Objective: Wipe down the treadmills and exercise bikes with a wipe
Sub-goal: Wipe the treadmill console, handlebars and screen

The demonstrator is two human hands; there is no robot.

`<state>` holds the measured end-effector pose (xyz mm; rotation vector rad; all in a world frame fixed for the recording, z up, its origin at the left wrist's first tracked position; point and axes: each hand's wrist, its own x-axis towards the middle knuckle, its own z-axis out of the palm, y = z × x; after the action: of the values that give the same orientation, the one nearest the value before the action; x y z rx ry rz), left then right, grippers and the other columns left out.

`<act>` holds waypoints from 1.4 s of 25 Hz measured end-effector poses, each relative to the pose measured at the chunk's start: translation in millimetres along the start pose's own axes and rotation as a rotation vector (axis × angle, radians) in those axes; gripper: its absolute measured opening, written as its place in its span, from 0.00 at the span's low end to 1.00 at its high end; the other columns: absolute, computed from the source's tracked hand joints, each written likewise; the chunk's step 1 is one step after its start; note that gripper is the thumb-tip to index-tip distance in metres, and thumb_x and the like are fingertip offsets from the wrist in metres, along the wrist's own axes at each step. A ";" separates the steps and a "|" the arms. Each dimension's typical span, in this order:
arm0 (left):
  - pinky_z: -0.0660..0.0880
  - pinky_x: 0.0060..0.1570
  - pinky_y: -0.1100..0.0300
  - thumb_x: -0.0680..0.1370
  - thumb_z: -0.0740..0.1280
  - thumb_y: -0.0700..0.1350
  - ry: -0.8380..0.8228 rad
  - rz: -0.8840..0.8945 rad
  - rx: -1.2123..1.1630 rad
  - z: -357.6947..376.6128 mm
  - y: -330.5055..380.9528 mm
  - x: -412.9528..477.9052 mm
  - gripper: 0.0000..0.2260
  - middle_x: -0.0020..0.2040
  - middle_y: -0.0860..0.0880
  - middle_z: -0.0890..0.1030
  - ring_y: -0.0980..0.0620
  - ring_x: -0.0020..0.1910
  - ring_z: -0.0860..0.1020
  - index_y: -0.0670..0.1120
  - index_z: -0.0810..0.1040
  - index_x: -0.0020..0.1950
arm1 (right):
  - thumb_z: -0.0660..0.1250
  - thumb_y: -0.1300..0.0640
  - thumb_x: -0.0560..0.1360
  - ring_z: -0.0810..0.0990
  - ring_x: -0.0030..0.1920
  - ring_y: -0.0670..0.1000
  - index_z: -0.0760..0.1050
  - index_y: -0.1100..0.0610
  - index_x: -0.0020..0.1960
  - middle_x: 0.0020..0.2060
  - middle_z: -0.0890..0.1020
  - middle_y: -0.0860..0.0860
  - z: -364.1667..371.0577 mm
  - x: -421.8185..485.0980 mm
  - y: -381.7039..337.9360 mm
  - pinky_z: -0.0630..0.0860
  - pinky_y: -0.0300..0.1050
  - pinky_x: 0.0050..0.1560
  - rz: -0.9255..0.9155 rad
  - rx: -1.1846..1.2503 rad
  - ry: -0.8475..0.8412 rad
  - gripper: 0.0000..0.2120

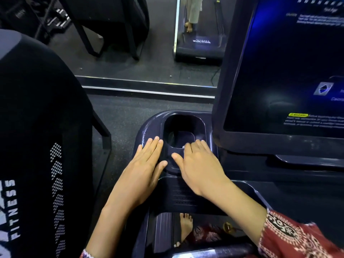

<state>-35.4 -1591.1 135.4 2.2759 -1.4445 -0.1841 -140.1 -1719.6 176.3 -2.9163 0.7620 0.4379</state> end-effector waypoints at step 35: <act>0.46 0.72 0.57 0.78 0.46 0.57 0.040 -0.199 -0.044 -3.9 24.9 -88.0 0.30 0.75 0.51 0.51 0.54 0.75 0.48 0.41 0.54 0.75 | 0.54 0.68 0.71 0.65 0.72 0.56 0.66 0.65 0.72 0.71 0.69 0.59 47.9 -35.2 1.7 0.59 0.50 0.70 -0.683 -0.032 0.417 0.28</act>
<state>-94.1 -1521.0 139.1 2.3713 -1.1818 -0.2276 -182.3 -1696.9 141.1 -3.0705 -0.2482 -0.2286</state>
